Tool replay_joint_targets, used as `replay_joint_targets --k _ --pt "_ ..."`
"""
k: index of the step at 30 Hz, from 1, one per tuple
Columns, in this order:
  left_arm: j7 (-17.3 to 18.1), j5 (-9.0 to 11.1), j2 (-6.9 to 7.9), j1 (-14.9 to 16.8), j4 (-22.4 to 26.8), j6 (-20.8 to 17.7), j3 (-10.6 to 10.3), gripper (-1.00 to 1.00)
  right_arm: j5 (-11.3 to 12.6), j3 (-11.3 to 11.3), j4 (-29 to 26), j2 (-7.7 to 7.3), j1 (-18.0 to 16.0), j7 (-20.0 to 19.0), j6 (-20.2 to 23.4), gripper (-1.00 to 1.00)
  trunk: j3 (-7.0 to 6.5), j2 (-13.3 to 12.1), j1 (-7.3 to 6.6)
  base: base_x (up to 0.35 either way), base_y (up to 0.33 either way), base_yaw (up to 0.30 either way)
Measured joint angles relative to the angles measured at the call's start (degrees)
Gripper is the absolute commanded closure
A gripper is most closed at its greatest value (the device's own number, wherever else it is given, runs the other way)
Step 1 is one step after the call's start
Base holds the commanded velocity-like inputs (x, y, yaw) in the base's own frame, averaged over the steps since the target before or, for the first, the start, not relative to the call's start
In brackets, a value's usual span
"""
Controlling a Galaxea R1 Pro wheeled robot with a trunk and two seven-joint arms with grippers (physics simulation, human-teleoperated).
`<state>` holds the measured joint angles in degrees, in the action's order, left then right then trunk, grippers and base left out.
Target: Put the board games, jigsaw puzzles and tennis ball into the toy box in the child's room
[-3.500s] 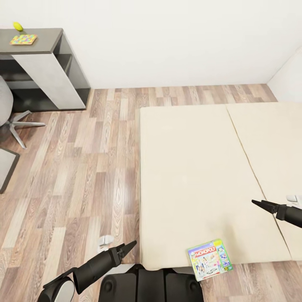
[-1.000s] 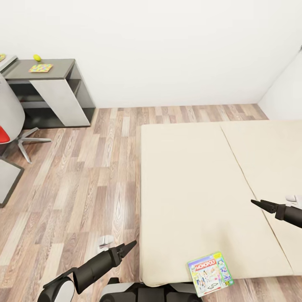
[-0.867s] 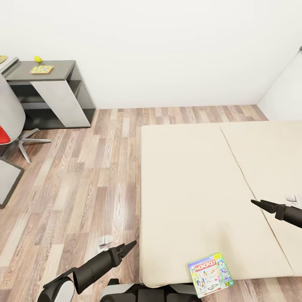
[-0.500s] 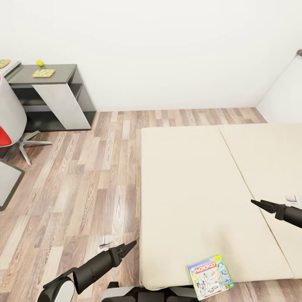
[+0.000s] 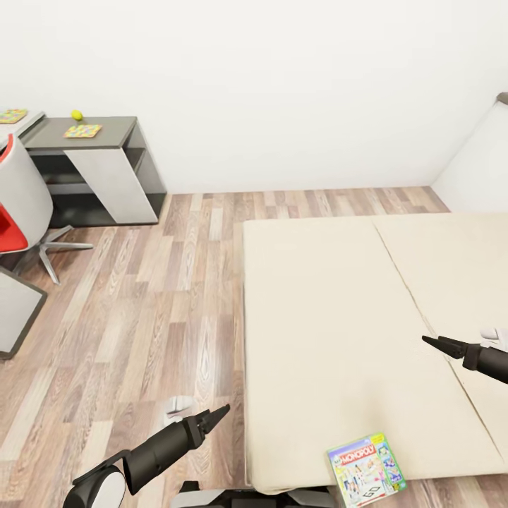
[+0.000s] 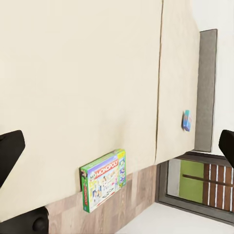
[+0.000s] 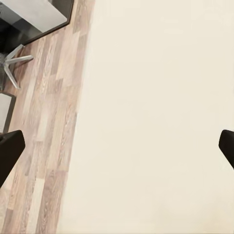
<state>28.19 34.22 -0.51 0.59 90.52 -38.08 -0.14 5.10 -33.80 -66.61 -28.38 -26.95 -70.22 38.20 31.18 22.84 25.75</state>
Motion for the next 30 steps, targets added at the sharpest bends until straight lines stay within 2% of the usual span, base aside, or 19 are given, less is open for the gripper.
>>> replay_joint_targets --k 30 --pt "0.03 0.0 0.0 0.0 0.08 0.02 0.0 -1.0 0.01 0.0 0.01 0.0 0.0 -0.01 0.03 -1.0 -2.83 0.0 0.0 0.0 0.275 0.0"
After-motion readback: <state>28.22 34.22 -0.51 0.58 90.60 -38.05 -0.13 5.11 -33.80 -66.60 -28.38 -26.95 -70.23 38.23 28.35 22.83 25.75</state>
